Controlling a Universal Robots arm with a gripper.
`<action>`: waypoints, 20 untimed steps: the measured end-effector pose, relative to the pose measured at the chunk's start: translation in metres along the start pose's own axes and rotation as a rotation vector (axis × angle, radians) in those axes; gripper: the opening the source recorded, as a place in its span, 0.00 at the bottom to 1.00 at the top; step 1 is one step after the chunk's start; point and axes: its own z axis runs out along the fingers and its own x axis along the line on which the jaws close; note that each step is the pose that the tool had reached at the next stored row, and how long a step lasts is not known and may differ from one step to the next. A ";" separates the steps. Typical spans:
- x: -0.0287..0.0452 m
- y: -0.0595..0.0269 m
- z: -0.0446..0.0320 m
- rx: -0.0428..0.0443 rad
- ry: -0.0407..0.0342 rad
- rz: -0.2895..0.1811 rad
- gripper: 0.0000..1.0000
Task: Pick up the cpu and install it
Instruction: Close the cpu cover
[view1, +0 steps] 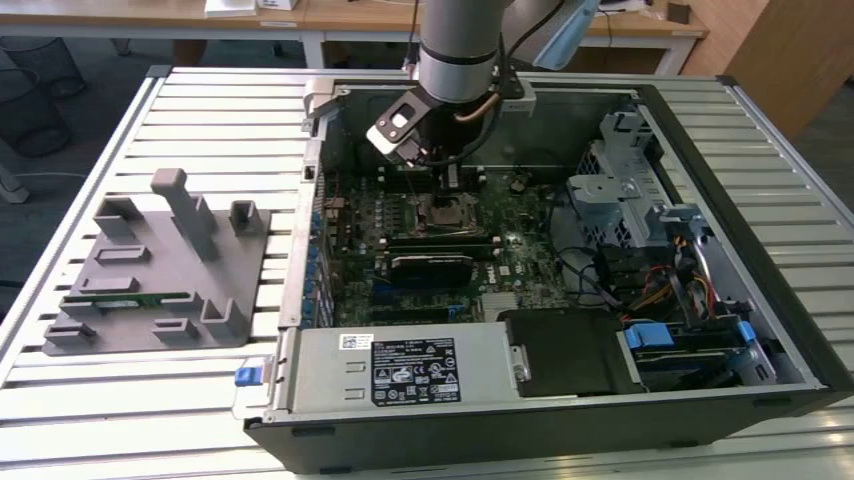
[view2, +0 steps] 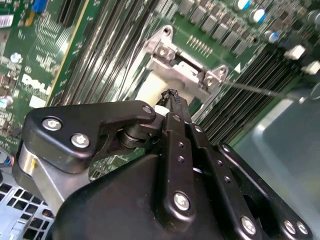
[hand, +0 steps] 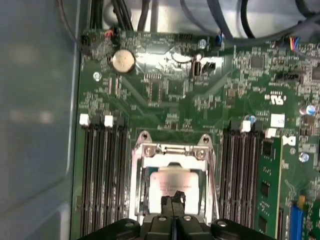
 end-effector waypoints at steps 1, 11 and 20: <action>0.0001 -0.0015 0.0004 0.0000 0.0000 0.000 0.11; 0.0005 -0.0121 0.0050 0.0001 -0.0001 0.000 0.11; 0.0006 -0.0148 0.0140 0.0000 0.0001 0.000 0.11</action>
